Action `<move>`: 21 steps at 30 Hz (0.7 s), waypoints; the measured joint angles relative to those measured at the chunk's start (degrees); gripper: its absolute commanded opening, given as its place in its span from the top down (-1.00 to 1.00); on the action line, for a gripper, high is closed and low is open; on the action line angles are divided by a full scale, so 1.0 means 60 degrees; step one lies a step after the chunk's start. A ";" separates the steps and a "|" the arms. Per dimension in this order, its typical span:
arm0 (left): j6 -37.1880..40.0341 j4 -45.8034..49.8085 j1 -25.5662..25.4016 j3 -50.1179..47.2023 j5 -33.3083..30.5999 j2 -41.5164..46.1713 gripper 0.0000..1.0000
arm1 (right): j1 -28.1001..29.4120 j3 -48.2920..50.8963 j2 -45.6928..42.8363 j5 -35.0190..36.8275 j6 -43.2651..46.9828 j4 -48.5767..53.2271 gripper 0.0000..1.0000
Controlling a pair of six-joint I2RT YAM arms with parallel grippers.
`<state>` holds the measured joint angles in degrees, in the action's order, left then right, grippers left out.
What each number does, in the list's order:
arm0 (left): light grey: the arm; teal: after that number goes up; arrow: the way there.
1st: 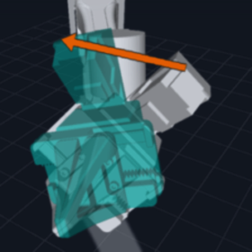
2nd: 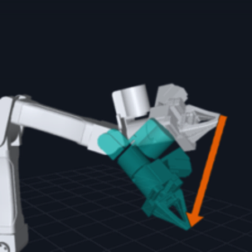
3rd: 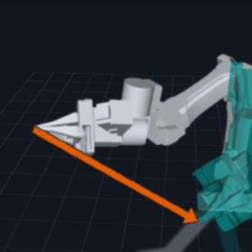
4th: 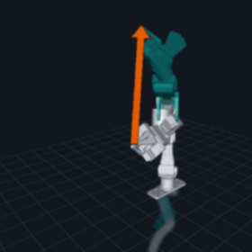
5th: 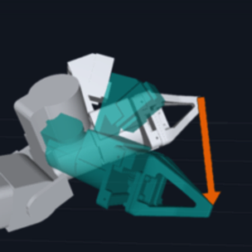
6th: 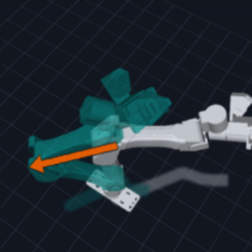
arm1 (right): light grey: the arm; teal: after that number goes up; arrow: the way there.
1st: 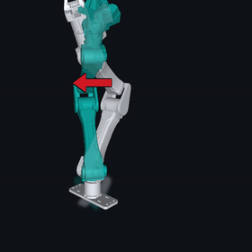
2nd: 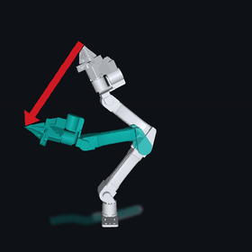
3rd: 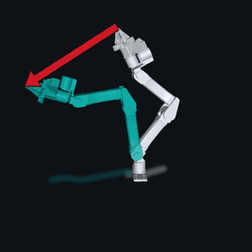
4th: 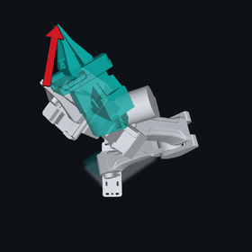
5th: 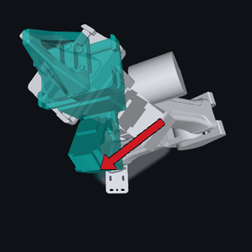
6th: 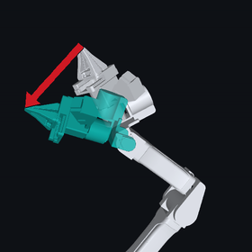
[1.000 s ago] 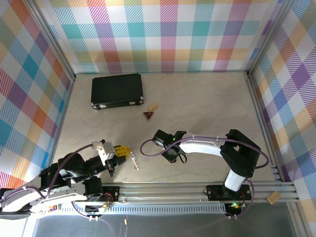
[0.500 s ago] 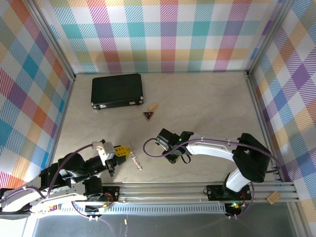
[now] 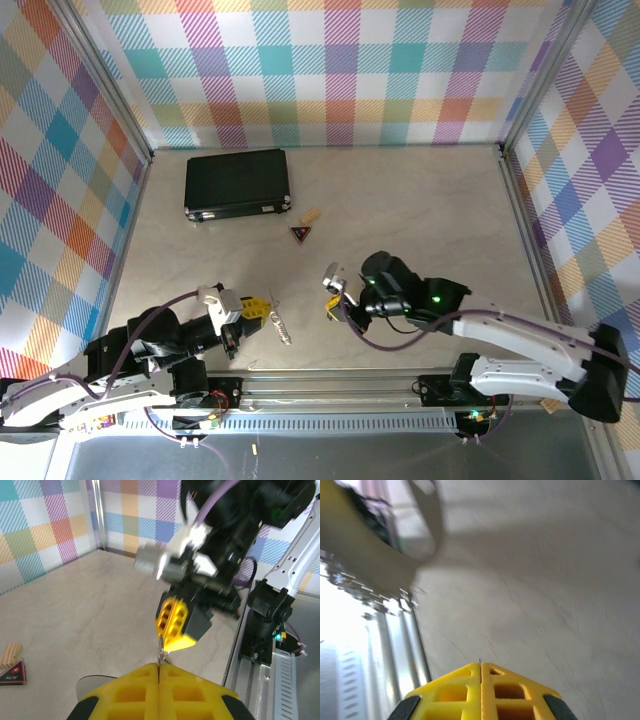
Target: Put the keys on the keyring
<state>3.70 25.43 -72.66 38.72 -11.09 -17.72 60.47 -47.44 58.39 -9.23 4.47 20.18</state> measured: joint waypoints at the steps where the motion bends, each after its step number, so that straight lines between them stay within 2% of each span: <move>1: 0.0000 0.0015 0.0000 0.0044 0.0040 -0.0113 1.00 | 0.0000 0.0000 -0.0335 -0.0324 0.0153 -0.0146 1.00; 5: 0.0069 0.0004 0.0000 0.0259 0.0299 -0.0630 1.00 | 0.0000 -0.0113 -0.1071 -0.1504 0.0488 -0.0404 1.00; 9: 0.0251 -0.0058 0.0000 0.0313 0.0692 -0.1155 1.00 | 0.0000 -0.0619 -0.0929 -0.2361 0.0586 -0.0412 1.00; 21: 0.0703 -0.0812 0.0000 0.0310 0.1432 -0.1268 1.00 | 0.0000 -0.1027 -0.0572 -0.2579 0.0364 -0.0474 1.00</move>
<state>7.92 20.56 -72.66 40.58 -2.50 -25.32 60.47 -53.60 54.96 -24.71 6.66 17.34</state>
